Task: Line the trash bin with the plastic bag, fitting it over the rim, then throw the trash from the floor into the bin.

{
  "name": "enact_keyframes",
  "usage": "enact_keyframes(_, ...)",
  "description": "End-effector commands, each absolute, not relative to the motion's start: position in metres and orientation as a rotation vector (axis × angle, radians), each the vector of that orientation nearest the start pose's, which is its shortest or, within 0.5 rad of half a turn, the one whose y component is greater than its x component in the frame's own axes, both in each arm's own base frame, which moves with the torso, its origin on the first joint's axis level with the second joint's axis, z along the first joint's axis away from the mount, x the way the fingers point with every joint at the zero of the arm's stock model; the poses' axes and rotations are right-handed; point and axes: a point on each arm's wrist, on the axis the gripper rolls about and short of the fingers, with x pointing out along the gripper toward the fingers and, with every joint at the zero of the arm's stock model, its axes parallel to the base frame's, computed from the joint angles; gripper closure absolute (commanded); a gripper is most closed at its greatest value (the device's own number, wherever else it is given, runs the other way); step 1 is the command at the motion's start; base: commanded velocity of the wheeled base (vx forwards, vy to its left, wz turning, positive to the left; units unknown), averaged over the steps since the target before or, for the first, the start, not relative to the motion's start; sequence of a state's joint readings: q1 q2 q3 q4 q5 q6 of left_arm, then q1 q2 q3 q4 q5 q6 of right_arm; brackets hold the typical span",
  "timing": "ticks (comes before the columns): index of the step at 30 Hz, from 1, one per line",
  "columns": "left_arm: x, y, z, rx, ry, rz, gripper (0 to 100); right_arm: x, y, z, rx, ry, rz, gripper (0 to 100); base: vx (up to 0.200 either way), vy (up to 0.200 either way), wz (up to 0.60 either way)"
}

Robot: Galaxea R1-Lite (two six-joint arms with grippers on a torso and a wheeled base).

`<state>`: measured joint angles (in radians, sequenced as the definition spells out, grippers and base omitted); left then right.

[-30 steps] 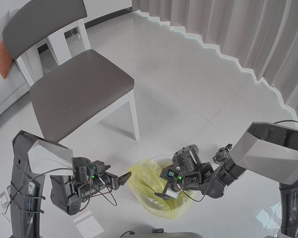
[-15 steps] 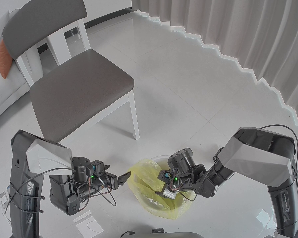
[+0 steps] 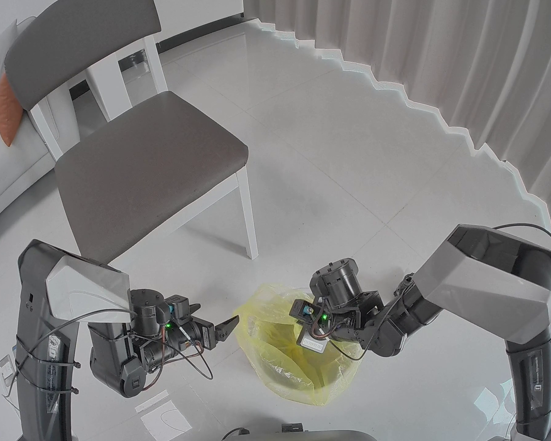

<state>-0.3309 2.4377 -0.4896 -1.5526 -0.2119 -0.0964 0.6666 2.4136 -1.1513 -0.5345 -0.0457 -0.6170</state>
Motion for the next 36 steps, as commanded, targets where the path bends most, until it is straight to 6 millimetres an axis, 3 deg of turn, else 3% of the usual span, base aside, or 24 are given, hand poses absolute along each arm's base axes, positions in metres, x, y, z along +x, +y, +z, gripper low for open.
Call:
enact_keyframes(1, 0.31, -0.111, -0.029, -0.071, 0.393, -0.516, 0, 0.335, 0.263, 0.013, -0.849, 0.437, 0.775, 100, 0.0, 0.0, 0.0)
enact_keyframes(6, 0.309, -0.111, -0.028, -0.071, 0.394, -0.517, 0, 0.335, 0.259, 0.039, -0.875, 0.429, 0.744, 100, 0.0, 0.0, 0.0)
enact_keyframes(18, 0.309, -0.111, -0.026, -0.073, 0.39, -0.516, 0, 0.347, 0.257, 0.066, -0.888, 0.387, 0.658, 100, 0.0, 0.0, 0.0)
enact_keyframes(28, 0.309, -0.108, -0.027, -0.073, 0.394, -0.503, 0, 0.384, 0.256, 0.045, -0.89, 0.398, 0.614, 100, 0.0, 0.0, 0.0)
enact_keyframes(30, 0.312, -0.108, -0.027, -0.082, 0.386, -0.498, 0, 0.4, 0.258, 0.035, -0.888, 0.392, 0.601, 100, 0.0, 0.0, 0.0)
enact_keyframes(36, 0.323, -0.111, -0.032, -0.104, 0.37, -0.485, 0, 0.419, 0.257, 0.011, -0.885, 0.426, 0.599, 100, 0.0, 0.0, 0.0)
